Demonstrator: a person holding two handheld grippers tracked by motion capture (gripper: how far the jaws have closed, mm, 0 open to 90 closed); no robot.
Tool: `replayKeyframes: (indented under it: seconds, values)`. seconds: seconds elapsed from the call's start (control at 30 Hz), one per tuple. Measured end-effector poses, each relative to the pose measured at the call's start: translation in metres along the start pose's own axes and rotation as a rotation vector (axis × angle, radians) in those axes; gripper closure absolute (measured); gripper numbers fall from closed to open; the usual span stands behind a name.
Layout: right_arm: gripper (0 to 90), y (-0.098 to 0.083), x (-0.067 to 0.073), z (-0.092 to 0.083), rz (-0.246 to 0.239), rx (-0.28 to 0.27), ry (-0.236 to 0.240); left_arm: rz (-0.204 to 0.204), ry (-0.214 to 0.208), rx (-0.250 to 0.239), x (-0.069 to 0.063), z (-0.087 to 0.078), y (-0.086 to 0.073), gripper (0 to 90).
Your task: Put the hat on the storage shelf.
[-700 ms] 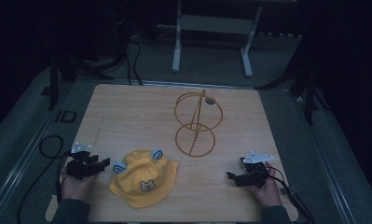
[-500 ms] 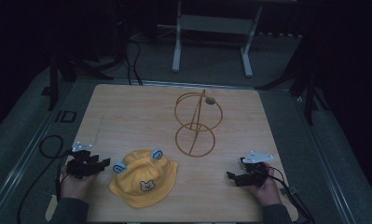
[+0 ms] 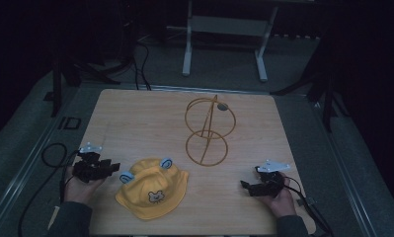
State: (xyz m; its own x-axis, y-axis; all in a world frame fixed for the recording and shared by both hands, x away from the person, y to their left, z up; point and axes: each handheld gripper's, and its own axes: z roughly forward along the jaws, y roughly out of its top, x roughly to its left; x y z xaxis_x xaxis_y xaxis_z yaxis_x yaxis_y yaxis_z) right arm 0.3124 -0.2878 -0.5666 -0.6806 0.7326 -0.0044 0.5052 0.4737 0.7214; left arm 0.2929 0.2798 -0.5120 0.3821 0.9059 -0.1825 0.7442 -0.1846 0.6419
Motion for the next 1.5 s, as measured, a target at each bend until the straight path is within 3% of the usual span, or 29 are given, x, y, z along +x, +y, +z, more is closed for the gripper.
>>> replayKeyframes:
  seconds: [0.3,0.6,0.97,1.5]
  values:
    - [13.5,0.000,0.001,0.000,0.008,-0.001,-0.005,0.065,-0.069,0.020,-0.002,-0.019,0.018,61.9]
    - [13.5,0.000,0.001,0.000,0.008,-0.001,-0.005,0.104,-0.084,0.030,-0.007,-0.025,0.028,62.6]
    - [13.5,0.000,0.001,0.000,0.008,-0.001,-0.005,0.229,-0.108,0.097,-0.024,-0.029,0.048,62.9]
    - [13.5,-0.001,0.001,0.000,0.009,-0.001,-0.006,0.336,-0.167,0.150,-0.041,-0.031,0.063,62.0]
